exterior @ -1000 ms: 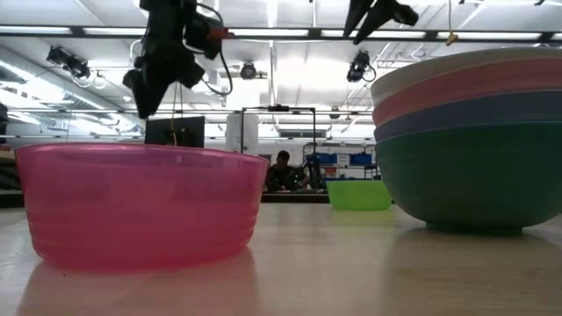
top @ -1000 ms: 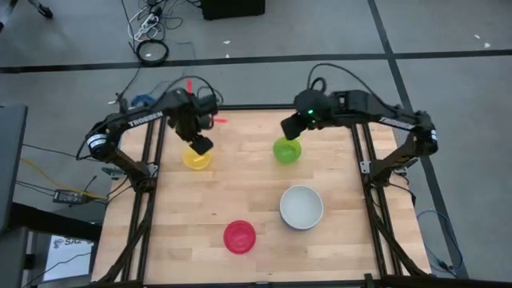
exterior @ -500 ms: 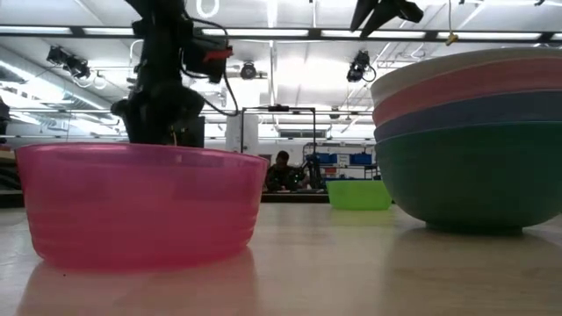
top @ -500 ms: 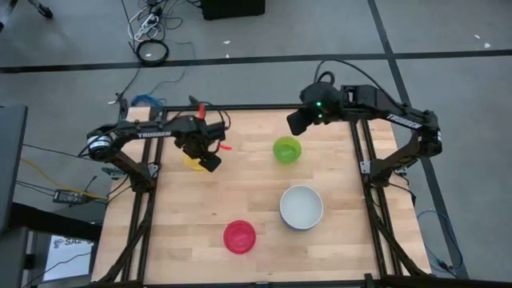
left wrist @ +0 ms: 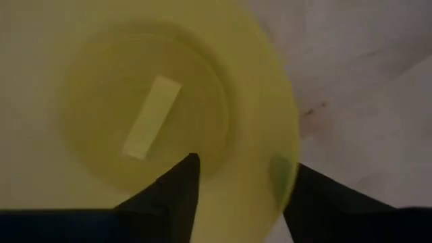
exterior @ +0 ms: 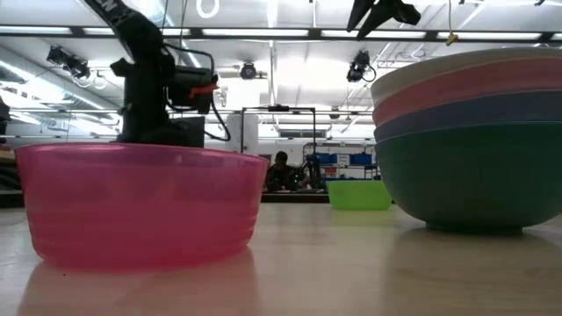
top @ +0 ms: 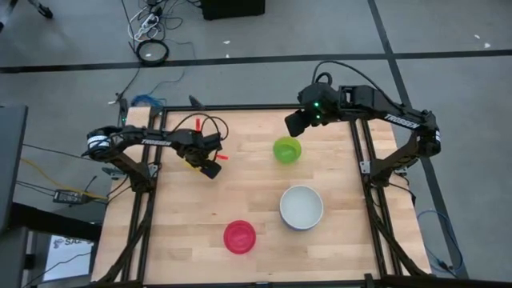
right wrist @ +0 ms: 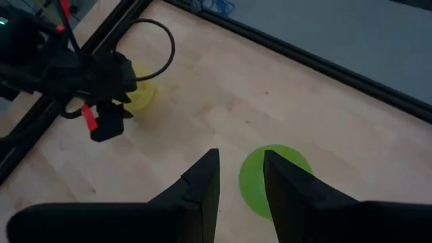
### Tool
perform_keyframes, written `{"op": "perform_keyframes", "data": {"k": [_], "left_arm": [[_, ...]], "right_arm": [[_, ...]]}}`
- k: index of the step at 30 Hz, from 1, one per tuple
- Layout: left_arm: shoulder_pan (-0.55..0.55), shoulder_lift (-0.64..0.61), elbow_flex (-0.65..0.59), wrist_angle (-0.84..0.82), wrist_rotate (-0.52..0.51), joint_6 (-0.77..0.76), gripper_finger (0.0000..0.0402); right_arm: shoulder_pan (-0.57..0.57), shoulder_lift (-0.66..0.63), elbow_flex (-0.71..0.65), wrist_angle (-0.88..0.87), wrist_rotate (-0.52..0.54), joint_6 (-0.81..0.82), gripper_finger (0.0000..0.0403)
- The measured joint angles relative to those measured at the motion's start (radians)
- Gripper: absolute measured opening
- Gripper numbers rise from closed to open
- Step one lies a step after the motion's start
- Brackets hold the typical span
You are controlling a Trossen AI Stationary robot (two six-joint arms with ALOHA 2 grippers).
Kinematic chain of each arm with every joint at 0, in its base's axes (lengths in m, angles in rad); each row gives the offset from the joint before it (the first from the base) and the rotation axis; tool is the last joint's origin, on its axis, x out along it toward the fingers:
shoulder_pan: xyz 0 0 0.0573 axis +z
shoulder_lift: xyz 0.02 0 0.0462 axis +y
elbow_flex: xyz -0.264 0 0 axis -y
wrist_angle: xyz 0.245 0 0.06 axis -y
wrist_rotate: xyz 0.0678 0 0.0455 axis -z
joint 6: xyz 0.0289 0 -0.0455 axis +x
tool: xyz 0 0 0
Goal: Nest bowls inside each other
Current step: Stack the yellow bowl on top of the white bowl
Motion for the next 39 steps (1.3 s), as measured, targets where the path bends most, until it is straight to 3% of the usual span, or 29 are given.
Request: {"op": "perform_keyframes", "data": {"k": [3, 7, 9, 15, 20, 22, 31, 39], "left_arm": [[0.000, -0.001, -0.033, 0.061, 0.042, -0.002, 0.0138], [0.001, -0.003, -0.029, 0.081, 0.078, 0.022, 0.0037], [0.001, -0.002, 0.003, 0.056, 0.093, 0.052, 0.0015], [-0.001, 0.000, 0.274, -0.070, 0.198, 0.243, 0.0006], [-0.002, 0.012, 0.552, -0.015, 0.408, 0.326, 0.0004], [-0.010, 0.042, 0.659, 0.004, 0.435, 0.315, 0.0004], [-0.110, 0.361, 1.133, 0.006, 0.504, 0.304, 0.0003], [-0.233, 0.576, 1.457, -0.133, 0.595, 0.304, 0.0003]], "right_arm": [[0.000, 0.000, 0.000, 0.000, -0.019, 0.006, 0.0103], [0.000, 0.000, 0.000, 0.000, -0.022, 0.006, 0.0103], [0.000, 0.000, 0.000, -0.003, -0.022, 0.000, 0.0103], [-0.004, -0.053, 0.000, -0.043, 0.052, -0.003, 0.0102], [-0.004, -0.168, 0.000, -0.091, 0.155, 0.052, 0.0102], [-0.004, -0.218, 0.000, -0.117, 0.181, 0.078, 0.0102], [-0.005, -0.391, 0.000, -0.187, 0.202, 0.194, 0.0102], [-0.005, -0.425, 0.000, -0.297, 0.195, 0.232, 0.0102]]}}
